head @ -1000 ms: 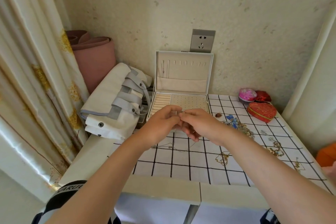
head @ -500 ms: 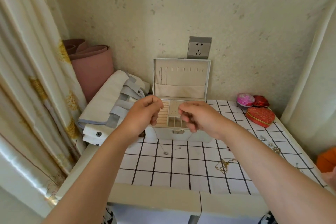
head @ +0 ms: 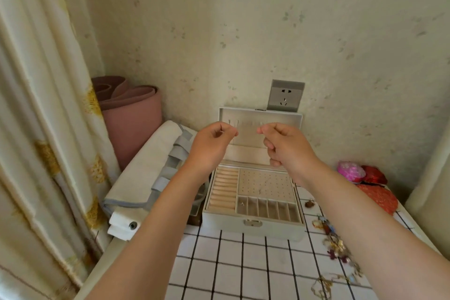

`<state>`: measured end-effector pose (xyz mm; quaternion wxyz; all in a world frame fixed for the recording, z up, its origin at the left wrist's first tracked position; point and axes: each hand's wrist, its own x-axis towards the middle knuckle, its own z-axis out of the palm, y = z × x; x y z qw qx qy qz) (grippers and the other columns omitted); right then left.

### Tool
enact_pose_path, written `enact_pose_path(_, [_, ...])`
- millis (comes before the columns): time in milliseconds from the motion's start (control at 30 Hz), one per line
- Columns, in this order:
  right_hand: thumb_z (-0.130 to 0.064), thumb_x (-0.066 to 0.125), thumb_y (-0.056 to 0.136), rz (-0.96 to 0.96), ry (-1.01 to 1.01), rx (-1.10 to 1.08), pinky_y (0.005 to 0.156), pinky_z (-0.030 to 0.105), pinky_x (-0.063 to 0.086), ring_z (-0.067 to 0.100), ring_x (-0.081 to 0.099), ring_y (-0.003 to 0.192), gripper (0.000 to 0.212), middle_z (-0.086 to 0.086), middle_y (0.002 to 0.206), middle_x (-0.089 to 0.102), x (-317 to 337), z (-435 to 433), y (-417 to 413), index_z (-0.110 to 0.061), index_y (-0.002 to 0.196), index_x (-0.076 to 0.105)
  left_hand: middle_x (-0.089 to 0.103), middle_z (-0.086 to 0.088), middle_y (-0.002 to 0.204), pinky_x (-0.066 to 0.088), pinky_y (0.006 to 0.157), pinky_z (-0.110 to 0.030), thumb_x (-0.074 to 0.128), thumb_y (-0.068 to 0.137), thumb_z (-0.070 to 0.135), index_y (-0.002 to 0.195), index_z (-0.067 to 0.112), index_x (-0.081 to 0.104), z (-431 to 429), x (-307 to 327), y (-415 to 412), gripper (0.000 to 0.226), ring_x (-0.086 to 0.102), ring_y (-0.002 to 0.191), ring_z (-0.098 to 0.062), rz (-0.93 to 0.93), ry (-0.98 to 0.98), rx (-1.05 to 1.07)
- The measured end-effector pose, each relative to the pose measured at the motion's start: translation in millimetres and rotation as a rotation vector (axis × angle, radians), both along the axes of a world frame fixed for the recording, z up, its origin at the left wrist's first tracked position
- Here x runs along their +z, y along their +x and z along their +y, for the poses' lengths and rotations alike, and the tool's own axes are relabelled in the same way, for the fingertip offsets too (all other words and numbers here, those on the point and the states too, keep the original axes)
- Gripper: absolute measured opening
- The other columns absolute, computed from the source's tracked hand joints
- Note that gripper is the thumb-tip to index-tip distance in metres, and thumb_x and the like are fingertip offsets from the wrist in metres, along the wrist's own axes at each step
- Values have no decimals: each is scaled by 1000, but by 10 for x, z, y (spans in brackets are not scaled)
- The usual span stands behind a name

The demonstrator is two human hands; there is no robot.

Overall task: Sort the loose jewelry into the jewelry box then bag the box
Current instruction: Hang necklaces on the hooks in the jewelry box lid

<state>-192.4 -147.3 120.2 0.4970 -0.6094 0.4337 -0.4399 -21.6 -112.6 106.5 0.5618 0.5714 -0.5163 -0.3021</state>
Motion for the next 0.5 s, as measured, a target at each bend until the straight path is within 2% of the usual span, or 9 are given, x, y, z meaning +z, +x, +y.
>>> enact_pose_path(67, [-24,55,102,27,-17,-59,42,22,27,8,29,43,19,-6,59,40,-6,-195,64,-17,97,72,67,11,74,45,66,-20,62,93,30,87,20,74,-201,-54,44,16,57,63,2,-47,-14,39])
enact_pose_path(167, [-24,63,97,126,-117,-166,50,18,35,1,44,41,14,-17,52,51,-81,-467,151,-20,93,76,59,10,64,44,62,-25,64,91,33,80,24,71,-482,-190,104,16,54,60,-4,-137,20,115])
enact_pose_path(267, [-22,72,91,165,-237,-282,60,12,44,-10,56,55,6,-17,67,66,-223,-686,244,-22,86,76,58,10,66,45,61,-26,62,92,34,78,24,68,-682,-327,119,19,55,63,-7,-208,48,150])
enact_pose_path(333, [-22,75,87,179,-286,-368,62,8,45,-8,60,63,8,-16,72,70,-317,-815,308,-26,80,76,60,8,68,47,63,-27,61,92,34,77,20,68,-810,-378,112,22,58,66,-11,-271,55,183])
enact_pose_path(433, [-24,77,85,196,-317,-464,64,12,44,-5,63,69,8,-16,75,71,-419,-982,412,-28,78,76,61,5,65,42,52,-25,56,93,34,73,18,64,-975,-429,79,26,59,63,-13,-324,53,266])
enact_pose_path(500, [-25,77,85,208,-331,-495,61,5,41,-10,61,67,7,-17,73,70,-453,-1071,482,-23,78,77,59,5,61,36,48,-24,53,95,35,68,21,58,-1066,-464,48,31,55,58,-13,-364,46,318])
